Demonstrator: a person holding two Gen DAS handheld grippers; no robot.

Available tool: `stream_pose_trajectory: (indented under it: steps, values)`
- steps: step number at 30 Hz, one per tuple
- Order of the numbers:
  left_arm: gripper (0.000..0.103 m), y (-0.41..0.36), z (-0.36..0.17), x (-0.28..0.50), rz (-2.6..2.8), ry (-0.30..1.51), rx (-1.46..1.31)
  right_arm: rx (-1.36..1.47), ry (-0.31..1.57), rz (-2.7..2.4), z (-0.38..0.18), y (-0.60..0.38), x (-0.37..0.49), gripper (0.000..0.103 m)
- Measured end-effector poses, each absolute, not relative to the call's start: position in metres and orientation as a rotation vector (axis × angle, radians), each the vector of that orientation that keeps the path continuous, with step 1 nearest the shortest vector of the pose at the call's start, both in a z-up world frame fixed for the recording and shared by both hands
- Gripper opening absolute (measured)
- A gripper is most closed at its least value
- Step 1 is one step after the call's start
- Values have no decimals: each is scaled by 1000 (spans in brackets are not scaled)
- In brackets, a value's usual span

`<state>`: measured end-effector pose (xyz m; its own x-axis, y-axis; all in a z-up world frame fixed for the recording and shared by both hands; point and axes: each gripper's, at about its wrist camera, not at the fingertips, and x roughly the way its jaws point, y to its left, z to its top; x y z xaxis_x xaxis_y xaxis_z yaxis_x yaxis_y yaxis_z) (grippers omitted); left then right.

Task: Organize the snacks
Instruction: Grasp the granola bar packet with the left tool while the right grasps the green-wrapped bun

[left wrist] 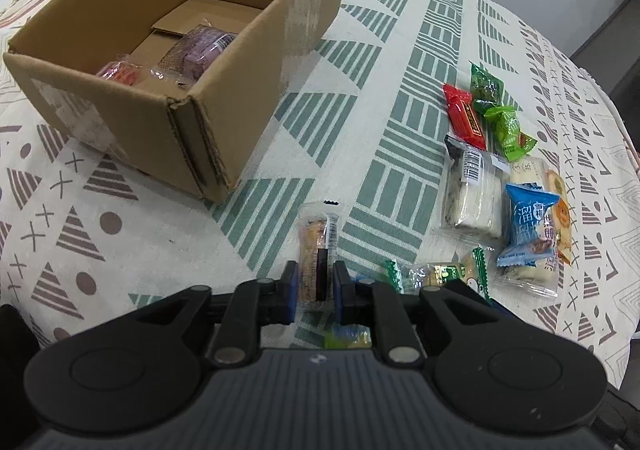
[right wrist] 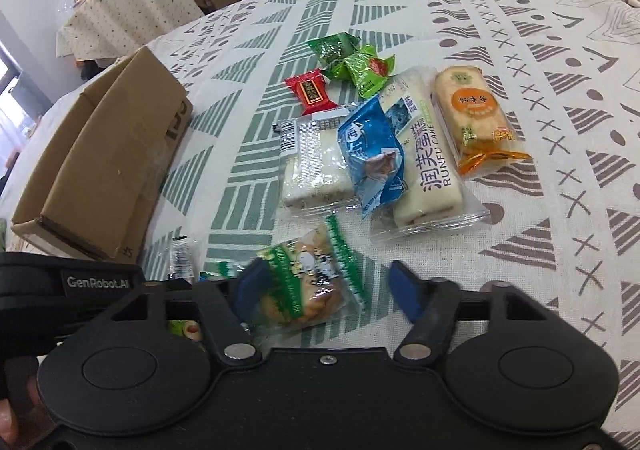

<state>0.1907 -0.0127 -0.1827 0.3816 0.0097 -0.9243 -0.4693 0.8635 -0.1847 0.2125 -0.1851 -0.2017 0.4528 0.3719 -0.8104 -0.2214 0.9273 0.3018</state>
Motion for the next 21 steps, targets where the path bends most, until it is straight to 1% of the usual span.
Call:
stream_pose_trajectory:
  steps: [2,3,5,7,8,10,12,13,14,15,16,18,19,21]
  values:
    - [17,-14,-183,192,315,1148,-446,184,1043,371,-201,-189,213,43]
    - [18,-15,-183,193,308,1147,-438,189,1040,364,-200,-191,212,40]
    - [22,-17,-185,194,302,1153,-425,207,1040,350,-198,-198,211,31]
    - [27,-16,-188,194,308,1157,-422,214,1032,322,-196,-203,210,27]
    - [27,-16,-190,194,312,1157,-422,222,1032,311,-195,-206,209,21]
    - [27,-14,-193,194,315,1150,-425,231,1031,281,-194,-211,209,21]
    - [27,-15,-194,193,319,1133,-419,235,1023,265,-192,-213,208,26]
    - [27,-16,-194,193,320,1127,-412,232,1015,262,-192,-213,207,32]
    - [27,-17,-194,193,320,1124,-408,228,1010,276,-191,-212,206,43]
    - [25,-17,-195,193,321,1124,-407,224,1004,296,-190,-209,205,49]
    - [22,-16,-195,193,325,1122,-409,215,996,311,-189,-206,205,59]
    - [17,-14,-194,192,327,1119,-426,176,979,338,-188,-198,203,66]
    - [17,-12,-193,192,327,1116,-435,160,979,349,-188,-194,203,68]
    - [16,-10,-190,189,329,1103,-441,139,994,370,-190,-188,205,69]
